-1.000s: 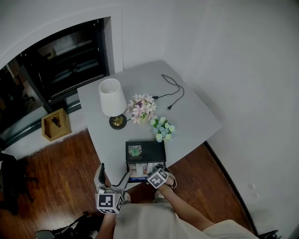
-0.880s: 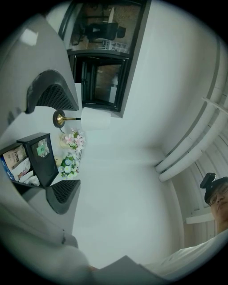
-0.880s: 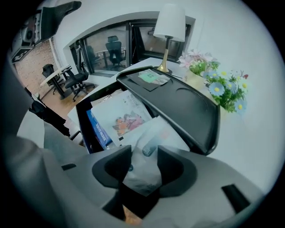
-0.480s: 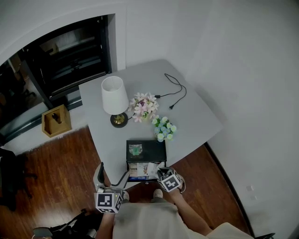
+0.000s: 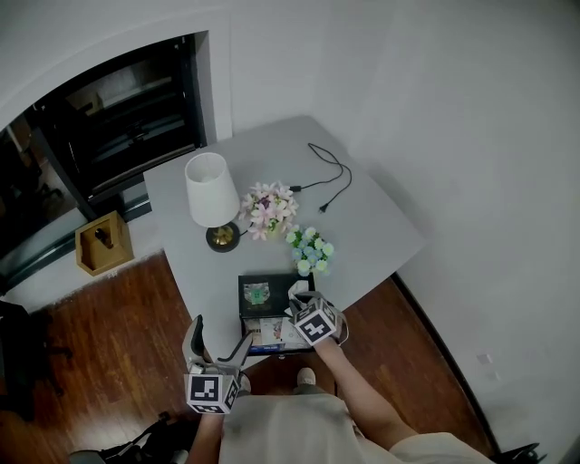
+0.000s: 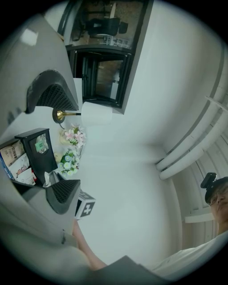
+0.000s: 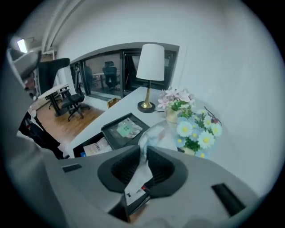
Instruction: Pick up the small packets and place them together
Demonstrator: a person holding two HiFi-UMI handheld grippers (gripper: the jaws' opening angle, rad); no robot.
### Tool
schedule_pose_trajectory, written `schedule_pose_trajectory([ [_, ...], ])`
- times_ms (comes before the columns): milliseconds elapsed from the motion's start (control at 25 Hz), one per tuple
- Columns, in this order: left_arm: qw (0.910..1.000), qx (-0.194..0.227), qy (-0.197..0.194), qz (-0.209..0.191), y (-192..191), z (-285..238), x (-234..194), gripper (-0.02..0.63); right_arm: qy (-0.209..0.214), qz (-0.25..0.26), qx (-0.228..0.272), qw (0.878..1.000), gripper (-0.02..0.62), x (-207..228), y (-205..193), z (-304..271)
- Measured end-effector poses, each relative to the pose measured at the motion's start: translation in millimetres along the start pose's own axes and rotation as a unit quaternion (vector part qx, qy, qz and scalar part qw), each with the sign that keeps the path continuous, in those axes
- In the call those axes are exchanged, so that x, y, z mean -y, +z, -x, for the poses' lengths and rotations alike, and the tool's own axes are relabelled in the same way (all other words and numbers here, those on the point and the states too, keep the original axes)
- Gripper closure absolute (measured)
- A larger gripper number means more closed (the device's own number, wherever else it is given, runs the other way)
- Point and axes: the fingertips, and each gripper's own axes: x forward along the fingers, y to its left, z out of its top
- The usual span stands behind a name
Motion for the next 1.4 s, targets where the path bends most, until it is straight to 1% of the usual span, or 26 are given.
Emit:
schedule_pose_trajectory([
  [40,1.0000,0.000,0.001,0.000,0.6,0.7,-0.2,0.126,-0.002,0.009,-0.010,1.000,0.509,1.7,3.9,-10.1],
  [120,1.0000,0.001,0.006,0.002,-0.1,2.8,-2.9,0.127,-0.003,0.020,-0.034,0.999,0.506,2.1,7.5,-28.8],
  [240,0.9999,0.003,0.014,0.004,1.2,6.3,-7.4,0.129,0.011,0.011,-0.065,0.998,0.493,0.6,1.9,-50.5],
  [280,0.9998,0.003,0.017,0.004,1.8,7.7,-9.0,0.129,0.021,0.008,-0.068,0.997,0.476,-1.1,0.8,-54.4],
  [360,0.9997,0.003,0.023,0.004,1.9,10.6,-12.8,0.129,0.034,0.006,-0.066,0.997,0.474,-3.4,2.1,-57.9],
  [440,0.9996,0.001,0.029,0.007,-0.7,12.4,-16.3,0.129,0.029,0.002,-0.052,0.998,0.474,-0.9,6.1,-58.0],
  [480,0.9995,0.001,0.032,0.009,-2.2,12.7,-17.4,0.129,0.025,-0.005,-0.040,0.999,0.416,1.1,8.7,-56.3],
  [520,0.9994,0.001,0.033,0.011,-2.9,12.7,-18.0,0.129,0.023,-0.017,-0.024,0.999,0.257,2.5,11.4,-52.4],
  [560,0.9994,0.002,0.034,0.011,-2.5,12.4,-18.2,0.129,0.023,-0.030,-0.003,0.999,0.206,2.9,14.7,-45.6],
  [600,0.9994,0.003,0.033,0.010,-0.9,11.9,-18.2,0.129,0.026,-0.042,0.027,0.998,0.207,2.7,20.0,-35.3],
  [640,0.9995,0.004,0.031,0.009,1.0,11.0,-18.3,0.129,0.031,-0.057,0.069,0.996,0.206,2.1,28.2,-21.0],
  [680,0.9996,0.004,0.029,0.008,2.7,9.5,-18.5,0.129,0.037,-0.080,0.123,0.989,0.207,2.1,39.3,-2.5],
  [720,0.9996,0.005,0.027,0.007,4.1,7.6,-18.8,0.133,0.043,-0.112,0.186,0.975,0.207,3.9,52.0,20.2],
  [760,0.9996,0.007,0.025,0.006,5.3,5.3,-19.0,0.133,0.047,-0.148,0.255,0.954,0.207,8.1,64.5,46.5],
  [800,0.9997,0.009,0.023,0.005,6.9,3.0,-18.8,0.133,0.047,-0.179,0.321,0.929,0.207,13.8,74.8,74.9],
  [840,0.9997,0.011,0.021,0.002,9.0,0.7,-18.1,0.133,0.040,-0.197,0.377,0.904,0.207,19.8,81.2,102.5],
  [880,0.9997,0.013,0.019,-0.001,11.3,-1.5,-17.2,0.133,0.026,-0.200,0.417,0.886,0.207,25.0,83.5,127.2],
  [920,0.9997,0.017,0.016,-0.005,13.8,-3.6,-16.0,0.133,0.007,-0.190,0.444,0.876,0.207,28.9,82.3,147.6],
  [960,0.9997,0.020,0.014,-0.010,16.6,-5.5,-14.3,0.134,-0.015,-0.173,0.459,0.871,0.207,31.2,78.6,163.4],
  [1000,0.9995,0.024,0.012,-0.015,19.0,-7.1,-12.3,0.135,-0.034,-0.154,0.464,0.872,0.207,31.7,73.3,174.8],
  [1080,0.9992,0.029,0.010,-0.026,21.9,-9.1,-8.1,0.135,-0.055,-0.125,0.459,0.878,0.211,28.2,60.4,187.2],
  [1120,0.9990,0.030,0.010,-0.030,23.3,-9.8,-5.9,0.135,-0.060,-0.120,0.455,0.880,0.215,26.6,53.9,189.8],
  [1160,0.9989,0.032,0.010,-0.034,24.5,-10.3,-3.6,0.135,-0.065,-0.122,0.450,0.883,0.235,26.3,47.6,189.9],
  [1280,0.9989,0.030,0.004,-0.037,23.6,-11.7,4.0,0.135,-0.076,-0.117,0.420,0.897,0.239,23.2,35.4,181.8],
  [1320,0.9989,0.027,0.001,-0.038,22.6,-12.0,6.7,0.135,-0.077,-0.113,0.414,0.900,0.239,20.9,34.3,180.3],
  [1400,0.9989,0.025,-0.005,-0.039,21.6,-12.1,10.4,0.135,-0.073,-0.112,0.413,0.901,0.239,17.0,34.9,179.7],
])
